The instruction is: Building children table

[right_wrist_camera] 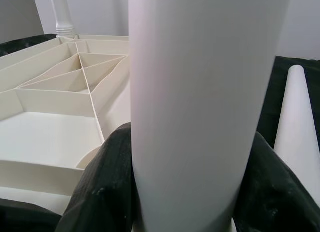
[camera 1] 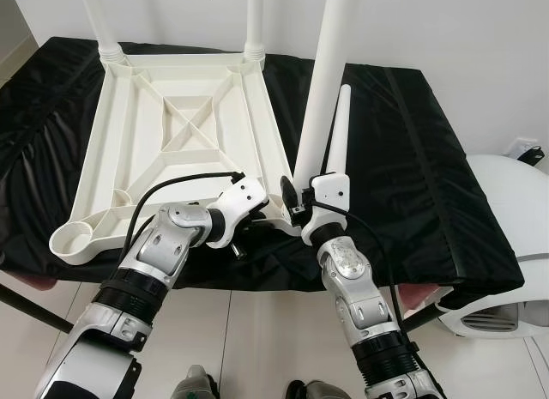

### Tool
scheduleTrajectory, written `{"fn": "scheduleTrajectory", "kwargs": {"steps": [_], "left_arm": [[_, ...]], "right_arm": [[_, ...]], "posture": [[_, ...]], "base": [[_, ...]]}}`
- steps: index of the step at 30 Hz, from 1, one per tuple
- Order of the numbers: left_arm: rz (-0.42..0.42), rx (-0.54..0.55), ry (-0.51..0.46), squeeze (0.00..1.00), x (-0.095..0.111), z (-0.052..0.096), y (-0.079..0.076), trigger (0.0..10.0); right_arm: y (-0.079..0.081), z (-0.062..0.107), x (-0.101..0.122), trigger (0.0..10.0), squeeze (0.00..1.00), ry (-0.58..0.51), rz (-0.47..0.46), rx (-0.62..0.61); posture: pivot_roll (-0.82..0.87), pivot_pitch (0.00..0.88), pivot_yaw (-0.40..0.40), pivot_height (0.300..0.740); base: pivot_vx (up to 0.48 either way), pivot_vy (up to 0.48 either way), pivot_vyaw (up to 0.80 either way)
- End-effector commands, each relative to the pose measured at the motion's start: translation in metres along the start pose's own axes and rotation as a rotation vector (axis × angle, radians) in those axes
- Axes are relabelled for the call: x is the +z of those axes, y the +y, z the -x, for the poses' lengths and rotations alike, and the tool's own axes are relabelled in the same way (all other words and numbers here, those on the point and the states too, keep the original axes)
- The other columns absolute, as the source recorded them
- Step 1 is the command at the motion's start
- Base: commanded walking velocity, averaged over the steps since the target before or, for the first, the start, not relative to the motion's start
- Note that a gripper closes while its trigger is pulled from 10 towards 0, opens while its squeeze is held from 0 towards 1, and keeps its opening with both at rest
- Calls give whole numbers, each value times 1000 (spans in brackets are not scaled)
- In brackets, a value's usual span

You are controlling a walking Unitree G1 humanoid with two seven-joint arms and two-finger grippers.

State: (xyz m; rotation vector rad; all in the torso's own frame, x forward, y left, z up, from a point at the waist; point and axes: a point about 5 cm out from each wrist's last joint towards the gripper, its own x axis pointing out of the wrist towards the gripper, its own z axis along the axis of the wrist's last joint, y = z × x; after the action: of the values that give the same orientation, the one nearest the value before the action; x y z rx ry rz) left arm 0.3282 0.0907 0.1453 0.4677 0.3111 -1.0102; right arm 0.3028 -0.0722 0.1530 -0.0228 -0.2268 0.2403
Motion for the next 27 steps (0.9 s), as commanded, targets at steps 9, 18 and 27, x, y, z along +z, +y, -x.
{"fn": "scheduleTrajectory", "kwargs": {"steps": [9,18,27], "left_arm": [[-33,137,-32,0,14,4,13,10000],[-39,138,-32,0,14,4,14,10000],[-43,135,-36,0,15,3,13,10000]], "right_arm": [[9,5,-8,10000,1000,35,-7,-20],[3,6,-7,10000,1000,15,-24,27],[-4,3,-5,10000,1000,-5,-43,99]], "posture": [[77,70,-50,740],[73,56,-53,740],[71,44,-57,740]], "base": [[0,0,0],[0,0,0],[0,0,0]]}}
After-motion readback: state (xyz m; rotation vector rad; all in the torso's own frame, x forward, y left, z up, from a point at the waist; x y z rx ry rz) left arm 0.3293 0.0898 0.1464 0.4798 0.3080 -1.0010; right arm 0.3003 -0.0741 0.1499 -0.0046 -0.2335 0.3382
